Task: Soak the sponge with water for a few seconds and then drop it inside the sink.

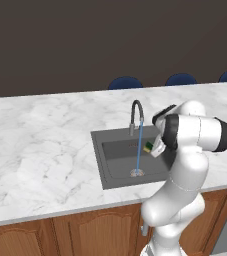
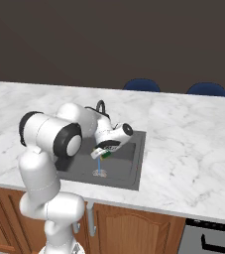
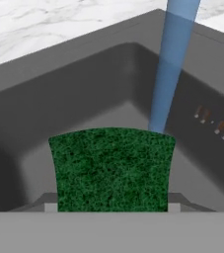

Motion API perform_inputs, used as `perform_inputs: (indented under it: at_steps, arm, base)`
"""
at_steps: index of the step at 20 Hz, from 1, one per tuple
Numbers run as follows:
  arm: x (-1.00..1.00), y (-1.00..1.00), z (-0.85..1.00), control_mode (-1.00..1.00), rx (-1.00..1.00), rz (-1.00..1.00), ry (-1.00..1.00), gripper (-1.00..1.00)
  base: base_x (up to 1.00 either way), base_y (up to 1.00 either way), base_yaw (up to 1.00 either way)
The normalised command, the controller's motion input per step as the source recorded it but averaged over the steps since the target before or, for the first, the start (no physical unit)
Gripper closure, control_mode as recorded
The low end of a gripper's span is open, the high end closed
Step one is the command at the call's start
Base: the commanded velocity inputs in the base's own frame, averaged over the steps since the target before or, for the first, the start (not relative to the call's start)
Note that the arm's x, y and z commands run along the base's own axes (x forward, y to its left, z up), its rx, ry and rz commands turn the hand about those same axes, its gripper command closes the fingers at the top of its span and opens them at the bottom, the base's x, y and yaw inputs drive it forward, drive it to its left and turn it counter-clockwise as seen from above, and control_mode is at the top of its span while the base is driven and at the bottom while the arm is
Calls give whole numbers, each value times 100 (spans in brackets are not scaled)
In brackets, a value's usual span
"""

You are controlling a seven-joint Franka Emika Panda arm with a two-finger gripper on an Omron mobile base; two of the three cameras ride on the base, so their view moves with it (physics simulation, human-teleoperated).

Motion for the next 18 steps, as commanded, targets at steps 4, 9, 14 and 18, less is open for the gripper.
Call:
perform_inputs:
  at_steps: [4, 9, 14, 18]
  arm:
    - [7, 8, -2, -100, 6, 2, 0, 100]
    - [0, 11, 0, -100, 8, 5, 0, 100]
    - [7, 10, -4, -100, 5, 3, 0, 100]
    - [12, 7, -4, -100, 2, 2, 0, 100]
  base:
    - [0, 0, 0]
    - [0, 0, 0]
    - [0, 0, 0]
    - [0, 0, 0]
